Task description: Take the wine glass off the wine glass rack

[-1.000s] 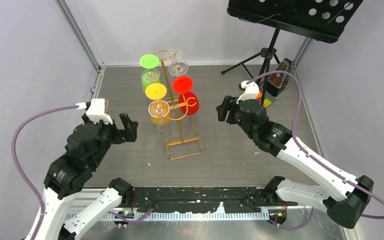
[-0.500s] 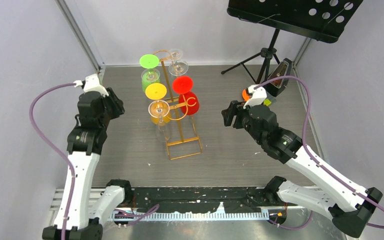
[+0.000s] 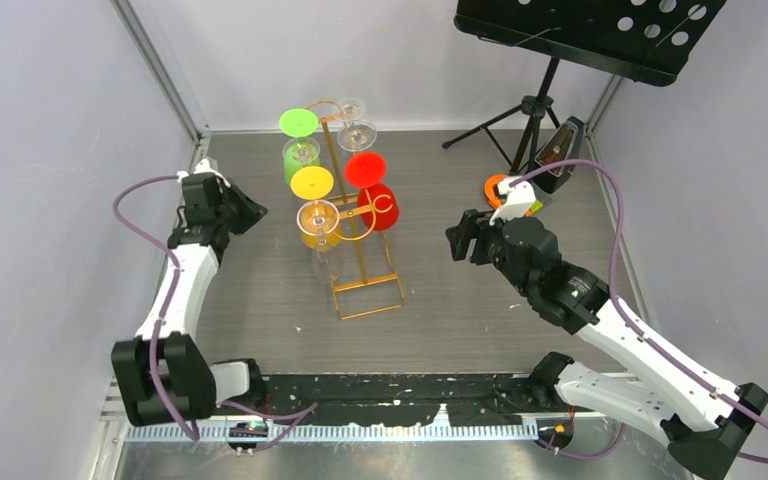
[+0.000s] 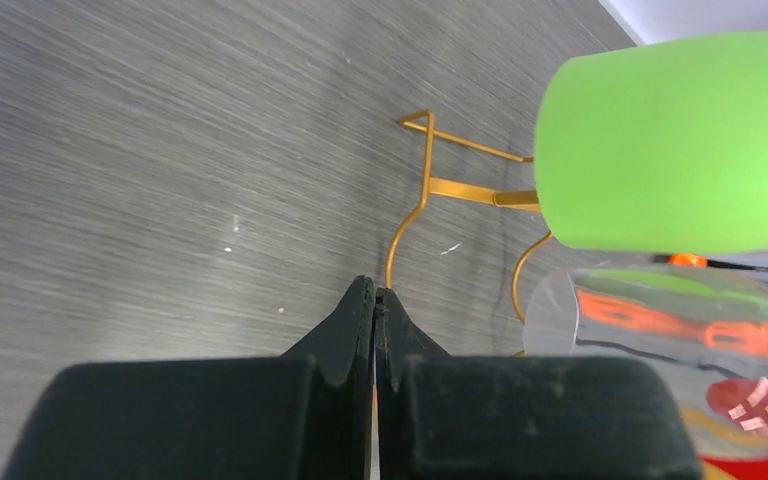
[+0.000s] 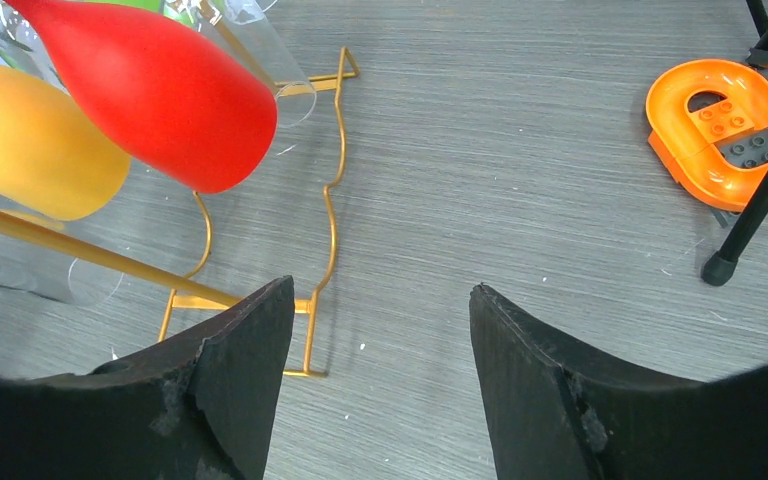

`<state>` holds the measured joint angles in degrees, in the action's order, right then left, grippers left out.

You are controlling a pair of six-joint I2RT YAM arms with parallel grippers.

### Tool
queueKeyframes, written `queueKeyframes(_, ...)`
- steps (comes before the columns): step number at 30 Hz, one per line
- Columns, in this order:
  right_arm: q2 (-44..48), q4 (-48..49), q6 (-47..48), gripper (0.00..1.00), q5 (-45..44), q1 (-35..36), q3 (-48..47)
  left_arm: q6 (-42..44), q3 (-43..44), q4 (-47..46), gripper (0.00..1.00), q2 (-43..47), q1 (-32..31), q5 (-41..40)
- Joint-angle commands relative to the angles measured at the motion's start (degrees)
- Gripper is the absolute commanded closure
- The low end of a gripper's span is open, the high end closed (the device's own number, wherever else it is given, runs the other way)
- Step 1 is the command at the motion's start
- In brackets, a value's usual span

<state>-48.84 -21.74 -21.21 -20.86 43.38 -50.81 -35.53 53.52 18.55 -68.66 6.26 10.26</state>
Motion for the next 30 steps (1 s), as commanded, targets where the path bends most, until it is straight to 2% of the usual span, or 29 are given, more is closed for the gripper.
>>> queueKeyframes(1, 1.83, 1.38, 0.92, 0.29, 0.59, -0.01, 0.61, -6.77, -2.60, -12.80, 1.00, -5.18, 0.94, 6.98)
queueKeyframes(9, 4.02, 1.35, -0.17, 0.29, 1.94, -0.02, 2.29, -13.00, -4.19, -24.30, 1.00, -16.75, 1.03, 9.88)
queueKeyframes(15, 4.77, 1.36, 0.01, 0.28, 2.27, -0.06, 2.72, -16.50, -0.70, -29.64, 1.00, -27.26, 1.03, 12.84)
queueKeyframes(21, 4.07, 1.99, 0.54, 0.27, 2.52, -0.02, 2.18, -19.19, 6.23, -29.43, 1.00, -35.95, 0.73, 15.96)
queueKeyframes(30, 0.57, 3.18, 0.46, 0.27, 4.14, -0.04, 0.61, -20.17, 13.57, -27.20, 1.00, -43.15, -0.72, 17.09)
